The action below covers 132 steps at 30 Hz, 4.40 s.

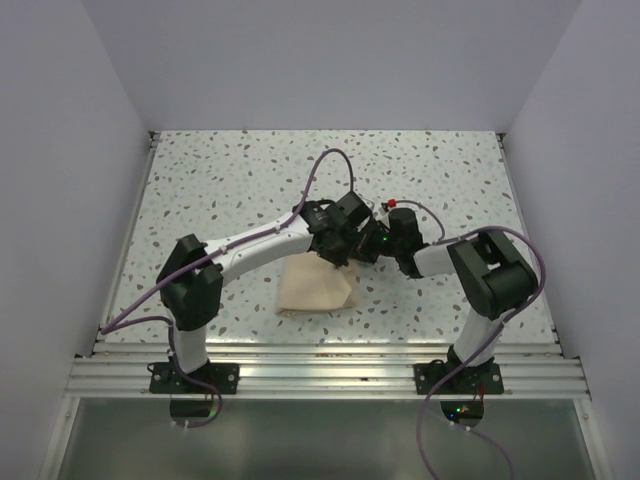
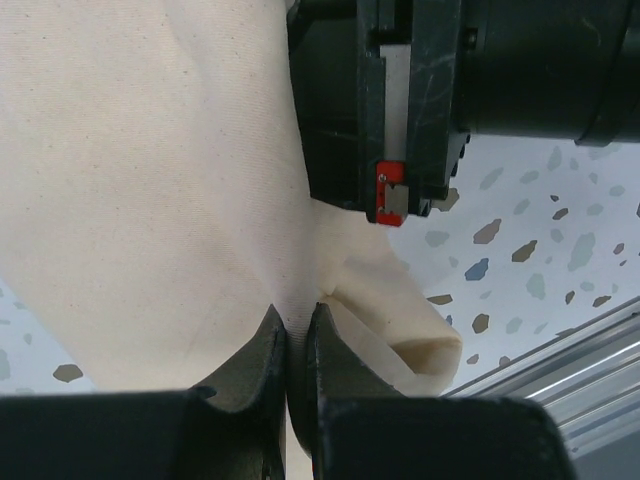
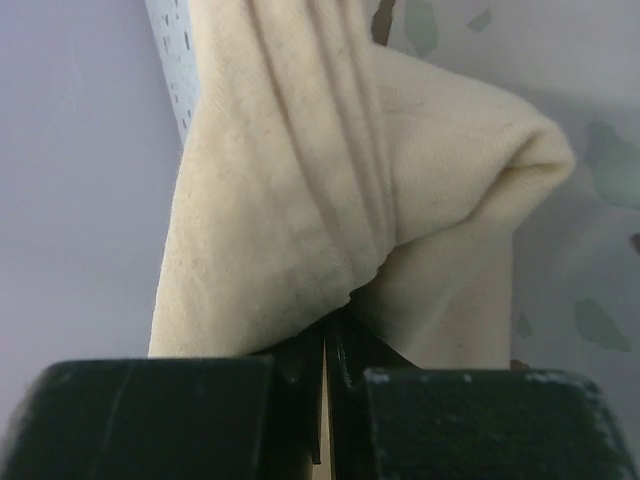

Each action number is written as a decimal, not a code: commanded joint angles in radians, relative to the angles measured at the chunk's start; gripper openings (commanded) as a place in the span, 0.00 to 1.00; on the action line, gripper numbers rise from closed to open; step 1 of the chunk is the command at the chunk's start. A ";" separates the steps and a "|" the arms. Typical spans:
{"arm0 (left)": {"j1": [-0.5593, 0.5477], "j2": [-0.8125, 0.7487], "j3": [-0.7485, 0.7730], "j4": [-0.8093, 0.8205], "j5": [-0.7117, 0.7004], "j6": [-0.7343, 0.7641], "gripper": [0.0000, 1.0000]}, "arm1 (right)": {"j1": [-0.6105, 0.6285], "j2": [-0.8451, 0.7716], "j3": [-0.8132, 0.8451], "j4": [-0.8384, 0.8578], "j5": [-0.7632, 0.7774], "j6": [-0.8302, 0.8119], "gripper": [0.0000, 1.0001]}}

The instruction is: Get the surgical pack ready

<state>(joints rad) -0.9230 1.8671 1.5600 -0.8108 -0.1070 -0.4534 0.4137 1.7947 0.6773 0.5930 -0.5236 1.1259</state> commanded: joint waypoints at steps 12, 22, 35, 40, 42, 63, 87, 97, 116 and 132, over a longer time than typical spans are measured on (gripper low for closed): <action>-0.020 -0.037 -0.031 0.055 0.059 -0.013 0.00 | -0.125 -0.325 0.079 -0.667 -0.068 -0.451 0.00; -0.020 -0.029 -0.015 0.053 0.072 -0.013 0.00 | 0.008 -0.270 -0.024 -0.434 -0.082 -0.324 0.00; -0.020 -0.011 -0.031 0.076 0.131 -0.008 0.00 | -0.008 -0.294 -0.105 -0.422 -0.119 -0.316 0.00; -0.020 -0.075 -0.127 0.142 0.194 -0.013 0.33 | -0.160 -0.421 -0.021 -0.726 -0.096 -0.471 0.00; -0.020 -0.117 -0.185 0.191 0.219 -0.030 0.42 | -0.196 -0.448 0.007 -0.794 -0.099 -0.498 0.00; -0.040 -0.287 -0.477 0.636 0.377 -0.149 0.45 | -0.165 -0.195 0.280 -0.727 -0.383 -0.446 0.00; -0.083 -0.339 -0.624 0.636 0.415 -0.246 0.39 | -0.173 -0.277 0.280 -0.894 -0.286 -0.529 0.00; -0.082 -0.223 -0.747 0.647 0.440 -0.317 0.36 | -0.184 -0.172 0.153 -0.710 -0.274 -0.480 0.00; 0.206 0.006 -0.516 0.334 0.333 -0.076 0.36 | -0.256 -0.078 0.148 -0.779 -0.171 -0.541 0.00; 0.383 -0.407 -0.459 0.335 0.483 -0.028 0.45 | -0.265 -0.060 0.479 -0.764 -0.274 -0.428 0.00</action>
<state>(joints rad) -0.6228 1.5391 1.0904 -0.5369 0.3466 -0.4858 0.1493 1.7565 1.0908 -0.2832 -0.7456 0.6170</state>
